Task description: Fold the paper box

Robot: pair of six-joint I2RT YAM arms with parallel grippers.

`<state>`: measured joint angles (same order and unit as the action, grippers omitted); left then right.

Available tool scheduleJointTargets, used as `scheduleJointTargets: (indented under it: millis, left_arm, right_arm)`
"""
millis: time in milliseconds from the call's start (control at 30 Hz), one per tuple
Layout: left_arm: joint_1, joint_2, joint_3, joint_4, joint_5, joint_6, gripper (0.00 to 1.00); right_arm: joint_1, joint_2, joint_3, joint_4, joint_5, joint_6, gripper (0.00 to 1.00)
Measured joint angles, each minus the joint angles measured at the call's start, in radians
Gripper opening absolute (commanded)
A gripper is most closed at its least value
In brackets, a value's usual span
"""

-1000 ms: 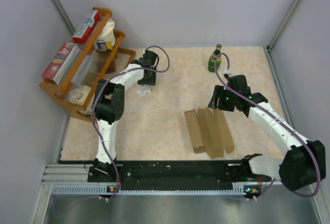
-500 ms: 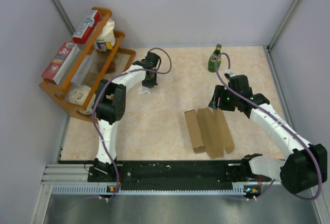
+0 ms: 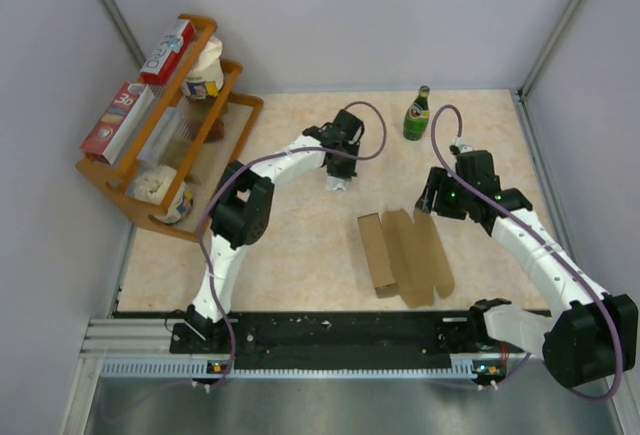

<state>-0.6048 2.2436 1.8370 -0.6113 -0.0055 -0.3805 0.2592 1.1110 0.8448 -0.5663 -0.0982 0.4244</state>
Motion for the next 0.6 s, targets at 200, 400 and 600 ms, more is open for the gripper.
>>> scheduleJointTargets:
  millis: [200,400,600]
  left_arm:
    - [-0.073,0.017,0.065,0.006,0.058,-0.019,0.34]
    - [-0.052,0.017,0.066,0.015,0.069,-0.018,0.48]
    - [-0.019,-0.014,0.027,0.026,0.074,-0.01,0.5]
  right_arm:
    - [-0.014,-0.013,-0.014,-0.002,0.0,0.01,0.57]
    - [-0.016,-0.013,-0.016,0.003,-0.01,0.017,0.57]
    - [-0.021,-0.013,-0.016,0.006,-0.009,0.027,0.57]
